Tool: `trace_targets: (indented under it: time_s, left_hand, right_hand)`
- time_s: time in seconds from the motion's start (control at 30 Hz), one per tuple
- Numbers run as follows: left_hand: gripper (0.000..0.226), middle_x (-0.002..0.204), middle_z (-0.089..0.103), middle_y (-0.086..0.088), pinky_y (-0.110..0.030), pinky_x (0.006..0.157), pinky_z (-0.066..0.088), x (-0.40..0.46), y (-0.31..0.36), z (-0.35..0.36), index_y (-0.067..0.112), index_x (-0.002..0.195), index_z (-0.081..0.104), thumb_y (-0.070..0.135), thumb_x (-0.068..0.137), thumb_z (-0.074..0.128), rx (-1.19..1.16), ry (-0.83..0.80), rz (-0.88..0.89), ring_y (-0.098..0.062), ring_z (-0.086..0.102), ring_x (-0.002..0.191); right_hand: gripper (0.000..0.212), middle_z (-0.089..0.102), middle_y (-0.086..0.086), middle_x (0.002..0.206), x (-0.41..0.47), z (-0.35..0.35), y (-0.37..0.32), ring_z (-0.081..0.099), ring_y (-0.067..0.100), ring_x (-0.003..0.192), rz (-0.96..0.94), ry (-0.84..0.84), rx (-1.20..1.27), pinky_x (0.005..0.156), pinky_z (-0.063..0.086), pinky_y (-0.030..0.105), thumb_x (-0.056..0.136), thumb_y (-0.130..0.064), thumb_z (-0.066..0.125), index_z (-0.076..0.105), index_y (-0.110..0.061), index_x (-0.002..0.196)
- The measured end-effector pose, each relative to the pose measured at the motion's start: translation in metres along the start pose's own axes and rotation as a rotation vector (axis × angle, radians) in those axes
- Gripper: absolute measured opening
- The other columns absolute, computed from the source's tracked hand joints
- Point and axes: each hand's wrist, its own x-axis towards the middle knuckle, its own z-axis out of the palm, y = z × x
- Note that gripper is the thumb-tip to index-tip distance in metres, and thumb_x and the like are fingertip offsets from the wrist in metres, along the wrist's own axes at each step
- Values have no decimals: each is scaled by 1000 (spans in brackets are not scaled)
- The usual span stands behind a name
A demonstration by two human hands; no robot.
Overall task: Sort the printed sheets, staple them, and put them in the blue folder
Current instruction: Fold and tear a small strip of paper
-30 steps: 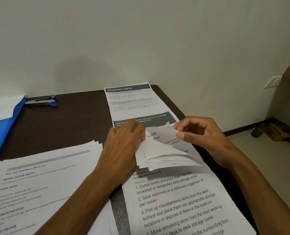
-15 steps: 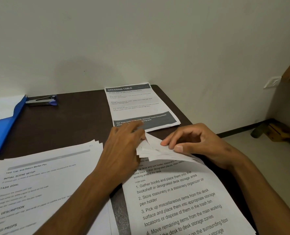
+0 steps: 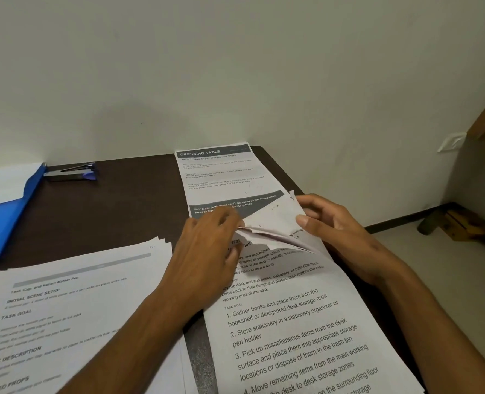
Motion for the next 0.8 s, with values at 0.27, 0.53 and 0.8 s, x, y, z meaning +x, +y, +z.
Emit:
trace_targets:
  time_s: [0.27,0.53,0.8]
  left_hand:
    - [67,163,40,9,-41,121,29,1,1,1,30,161,23,41,105,58,-51,-46,-68,-16,43,145]
    - [60,160,43,10,-36,119,26,-1,2,-1,31,158,27,39,106,56,-47,-49,-27,-11,41,143]
    - [81,155,49,9,-54,118,39,6,-2,-29,31,156,35,55,89,73,-350,148,-151,-14,49,141]
  right_hand:
    - [60,68,-1,139,2,-3,6,63,21,131,111,23,-17,115,43,52,105,-70,37,58,-31,145]
    - [47,69,4,139,-2,4,4,68,29,125,66,-51,-54,107,53,56,103,-6,62,52,-18,147]
    - [37,78,8,118,-16,11,-47,77,28,104,-28,305,-88,87,65,47,97,-1,66,64,-15,131]
